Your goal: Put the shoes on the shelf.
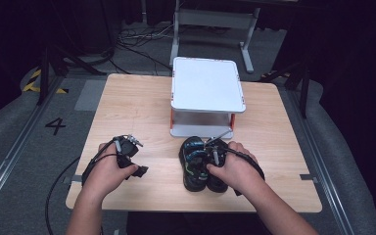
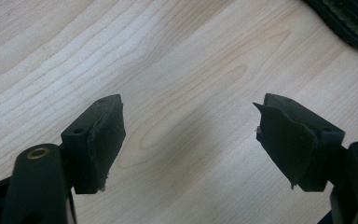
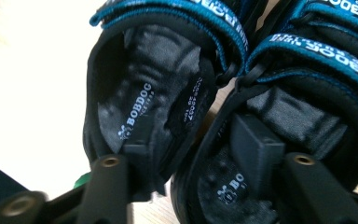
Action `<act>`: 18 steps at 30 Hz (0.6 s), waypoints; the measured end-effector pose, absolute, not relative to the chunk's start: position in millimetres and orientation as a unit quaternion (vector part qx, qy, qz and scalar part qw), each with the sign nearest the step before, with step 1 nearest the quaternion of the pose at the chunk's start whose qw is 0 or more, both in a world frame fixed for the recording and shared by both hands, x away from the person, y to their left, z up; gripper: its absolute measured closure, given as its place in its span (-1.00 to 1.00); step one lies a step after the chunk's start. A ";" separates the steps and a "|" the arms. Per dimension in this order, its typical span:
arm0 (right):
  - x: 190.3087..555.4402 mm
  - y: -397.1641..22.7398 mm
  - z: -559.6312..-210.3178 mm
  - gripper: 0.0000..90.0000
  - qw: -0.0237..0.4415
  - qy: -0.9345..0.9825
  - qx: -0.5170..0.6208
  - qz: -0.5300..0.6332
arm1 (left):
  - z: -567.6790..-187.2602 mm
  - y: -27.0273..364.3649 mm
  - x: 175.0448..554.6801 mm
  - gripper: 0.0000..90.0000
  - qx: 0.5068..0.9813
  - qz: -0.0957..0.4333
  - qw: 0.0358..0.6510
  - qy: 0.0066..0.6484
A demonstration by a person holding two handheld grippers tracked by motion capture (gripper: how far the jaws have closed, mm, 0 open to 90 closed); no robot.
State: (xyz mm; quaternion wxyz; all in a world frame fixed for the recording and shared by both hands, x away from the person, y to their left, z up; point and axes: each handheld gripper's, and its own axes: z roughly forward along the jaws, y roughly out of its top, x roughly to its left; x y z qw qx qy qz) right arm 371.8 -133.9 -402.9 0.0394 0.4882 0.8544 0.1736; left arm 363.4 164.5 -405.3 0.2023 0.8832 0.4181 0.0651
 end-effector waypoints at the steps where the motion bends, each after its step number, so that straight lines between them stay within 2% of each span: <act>1: 373.0 -133.8 -402.2 0.31 0.039 0.860 0.479 0.170 | -405.6 164.5 363.8 -0.48 0.883 0.063 0.202 0.418; 2: 373.6 -133.6 -401.7 0.40 0.039 0.862 0.478 0.166 | -406.0 164.5 363.8 -0.48 0.882 0.061 0.202 0.421; 3: 373.6 -133.6 -401.7 0.40 0.039 0.862 0.478 0.166 | -406.0 164.5 363.8 -0.48 0.882 0.061 0.202 0.421; 7: 378.2 -134.1 -401.2 0.63 0.034 0.869 0.469 0.156 | -404.5 165.5 364.2 -0.48 0.881 0.066 0.206 0.420; 13: 379.9 -136.6 -401.7 0.73 0.021 0.857 0.489 0.164 | -405.1 164.3 364.8 -0.48 0.882 0.064 0.205 0.420; 18: 380.8 -139.6 -401.9 0.82 0.035 0.853 0.493 0.168 | -403.9 163.5 365.8 -0.48 0.881 0.068 0.208 0.419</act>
